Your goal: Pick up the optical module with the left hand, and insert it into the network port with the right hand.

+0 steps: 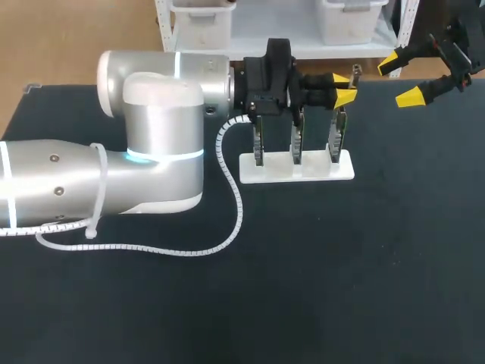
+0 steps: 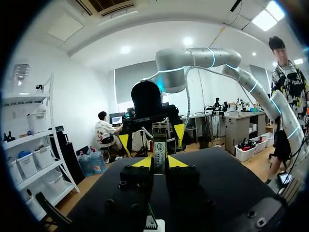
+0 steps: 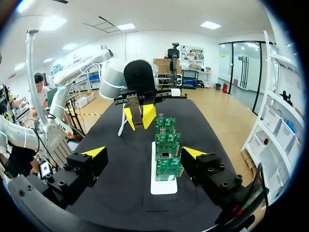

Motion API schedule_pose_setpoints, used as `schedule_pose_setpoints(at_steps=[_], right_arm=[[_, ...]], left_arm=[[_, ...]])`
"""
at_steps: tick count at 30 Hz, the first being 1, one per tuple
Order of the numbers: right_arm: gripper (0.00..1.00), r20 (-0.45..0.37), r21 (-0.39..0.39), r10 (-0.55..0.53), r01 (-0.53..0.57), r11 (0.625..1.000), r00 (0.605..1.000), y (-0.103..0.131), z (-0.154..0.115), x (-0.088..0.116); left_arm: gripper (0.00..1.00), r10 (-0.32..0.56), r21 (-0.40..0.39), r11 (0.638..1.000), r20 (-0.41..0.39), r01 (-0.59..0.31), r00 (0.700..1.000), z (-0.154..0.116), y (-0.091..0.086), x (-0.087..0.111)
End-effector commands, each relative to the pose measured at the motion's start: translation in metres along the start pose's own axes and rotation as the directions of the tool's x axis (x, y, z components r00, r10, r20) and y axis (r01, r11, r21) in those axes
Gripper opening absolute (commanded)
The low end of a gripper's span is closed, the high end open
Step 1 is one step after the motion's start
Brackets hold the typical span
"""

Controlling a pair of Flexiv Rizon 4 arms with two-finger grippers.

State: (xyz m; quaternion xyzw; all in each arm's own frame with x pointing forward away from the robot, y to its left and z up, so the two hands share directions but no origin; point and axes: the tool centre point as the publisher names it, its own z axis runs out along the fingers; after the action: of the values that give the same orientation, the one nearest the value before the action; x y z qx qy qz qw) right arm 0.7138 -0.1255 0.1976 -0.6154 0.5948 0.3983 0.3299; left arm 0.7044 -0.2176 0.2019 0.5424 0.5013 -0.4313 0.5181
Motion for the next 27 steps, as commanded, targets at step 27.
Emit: schedule_pose_setpoints(at_steps=[27], right_arm=[[1.00,0.000,0.000,0.000,0.000,1.000,1.000,0.000,0.000,0.000]], left_arm=[[0.00,0.016,0.030,0.999,0.034,-0.017,0.999,0.012,0.010,0.006]])
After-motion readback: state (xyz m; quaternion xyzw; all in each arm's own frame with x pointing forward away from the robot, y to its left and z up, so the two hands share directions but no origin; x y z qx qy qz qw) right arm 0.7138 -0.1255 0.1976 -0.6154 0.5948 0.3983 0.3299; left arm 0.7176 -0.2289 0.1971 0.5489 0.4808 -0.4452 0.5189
